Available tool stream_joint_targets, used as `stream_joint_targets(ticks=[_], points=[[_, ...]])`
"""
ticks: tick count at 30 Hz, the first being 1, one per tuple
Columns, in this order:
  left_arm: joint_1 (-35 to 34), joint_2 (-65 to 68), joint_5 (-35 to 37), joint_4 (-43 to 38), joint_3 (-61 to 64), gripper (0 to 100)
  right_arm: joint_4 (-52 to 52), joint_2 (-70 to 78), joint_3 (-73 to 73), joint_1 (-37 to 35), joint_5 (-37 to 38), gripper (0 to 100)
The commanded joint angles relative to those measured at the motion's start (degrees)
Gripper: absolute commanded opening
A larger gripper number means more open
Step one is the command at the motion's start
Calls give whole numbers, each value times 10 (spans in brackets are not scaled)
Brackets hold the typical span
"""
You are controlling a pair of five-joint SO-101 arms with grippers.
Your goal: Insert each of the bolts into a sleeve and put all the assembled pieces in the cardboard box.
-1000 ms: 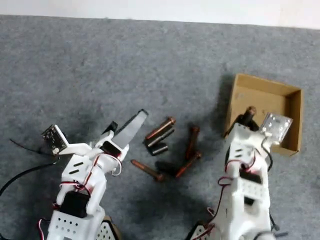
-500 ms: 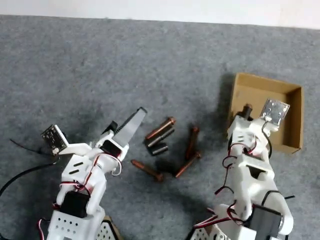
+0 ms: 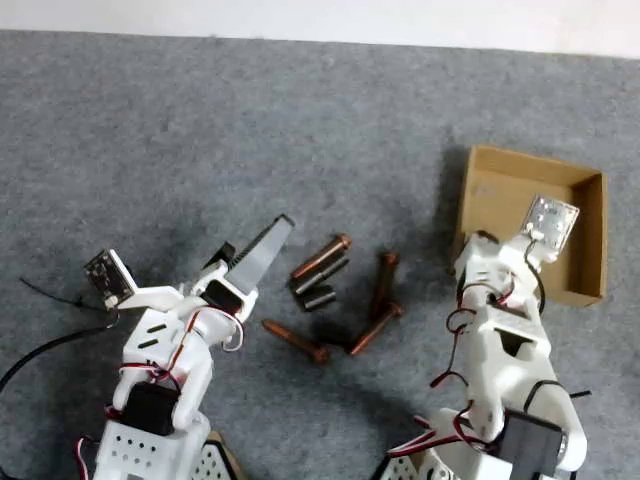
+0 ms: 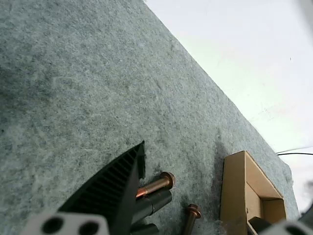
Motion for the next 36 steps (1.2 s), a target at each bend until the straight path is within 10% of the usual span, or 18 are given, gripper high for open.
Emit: stream_joint_targets(ticks=[1,20,36], points=[[-3,-4,-4,-13,11,496,2,-15,-22,1,0,221],[-27,-5,-1,-17,6,496,330,-553,173,-285,106,221],[-114,-5,50,-71,7,496,462,-589,214,-504,229,221]])
